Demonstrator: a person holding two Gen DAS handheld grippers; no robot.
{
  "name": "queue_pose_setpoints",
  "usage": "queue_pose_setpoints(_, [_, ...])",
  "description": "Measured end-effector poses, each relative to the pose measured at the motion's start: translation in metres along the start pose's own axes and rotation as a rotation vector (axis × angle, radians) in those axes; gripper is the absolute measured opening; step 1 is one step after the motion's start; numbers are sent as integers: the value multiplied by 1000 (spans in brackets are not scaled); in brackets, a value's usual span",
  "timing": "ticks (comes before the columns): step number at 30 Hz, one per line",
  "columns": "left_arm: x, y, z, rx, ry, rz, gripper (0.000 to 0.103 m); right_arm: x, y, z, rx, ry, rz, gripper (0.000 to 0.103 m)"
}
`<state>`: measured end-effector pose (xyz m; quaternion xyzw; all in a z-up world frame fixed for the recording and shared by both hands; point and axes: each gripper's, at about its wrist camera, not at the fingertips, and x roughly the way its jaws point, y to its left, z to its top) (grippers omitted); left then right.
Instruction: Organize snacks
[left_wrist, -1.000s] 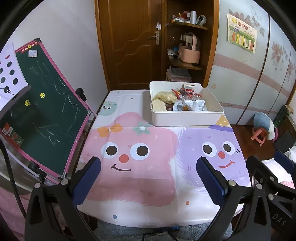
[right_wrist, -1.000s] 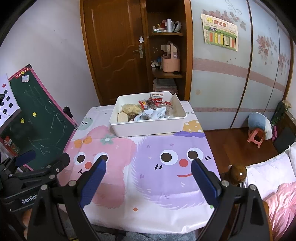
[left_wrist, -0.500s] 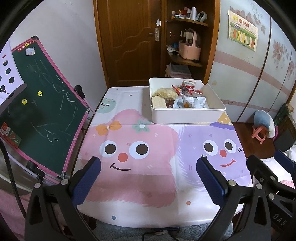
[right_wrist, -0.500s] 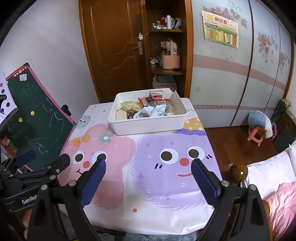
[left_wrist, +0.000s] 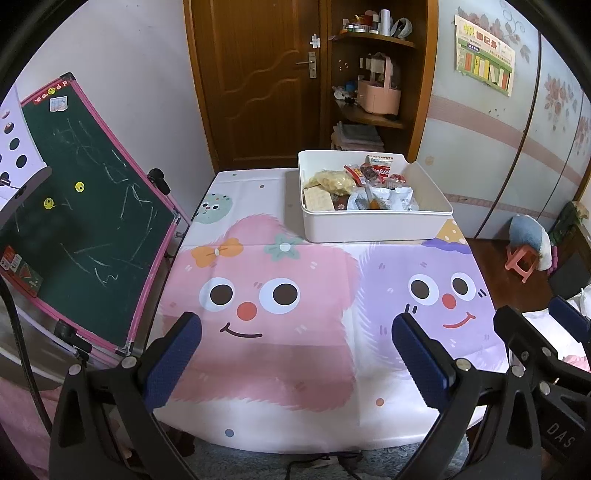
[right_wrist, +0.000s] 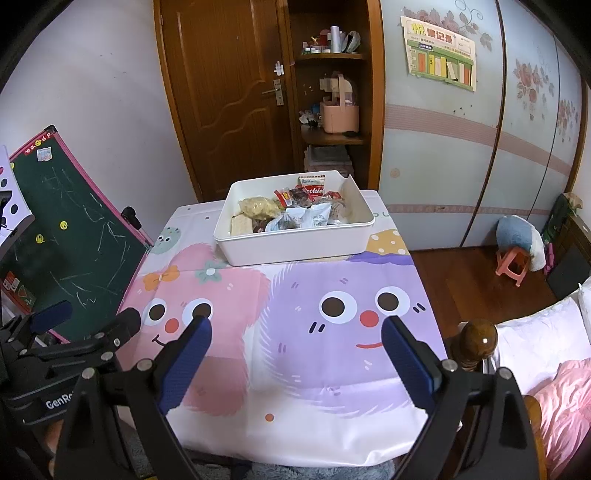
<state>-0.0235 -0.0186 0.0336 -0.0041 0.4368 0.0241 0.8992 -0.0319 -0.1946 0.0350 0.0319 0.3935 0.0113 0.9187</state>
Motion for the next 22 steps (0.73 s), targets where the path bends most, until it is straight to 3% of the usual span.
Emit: queue_pose_setpoints(22, [5,5,-6,12,21,0,102,4,-2,-5,4,10,7,94])
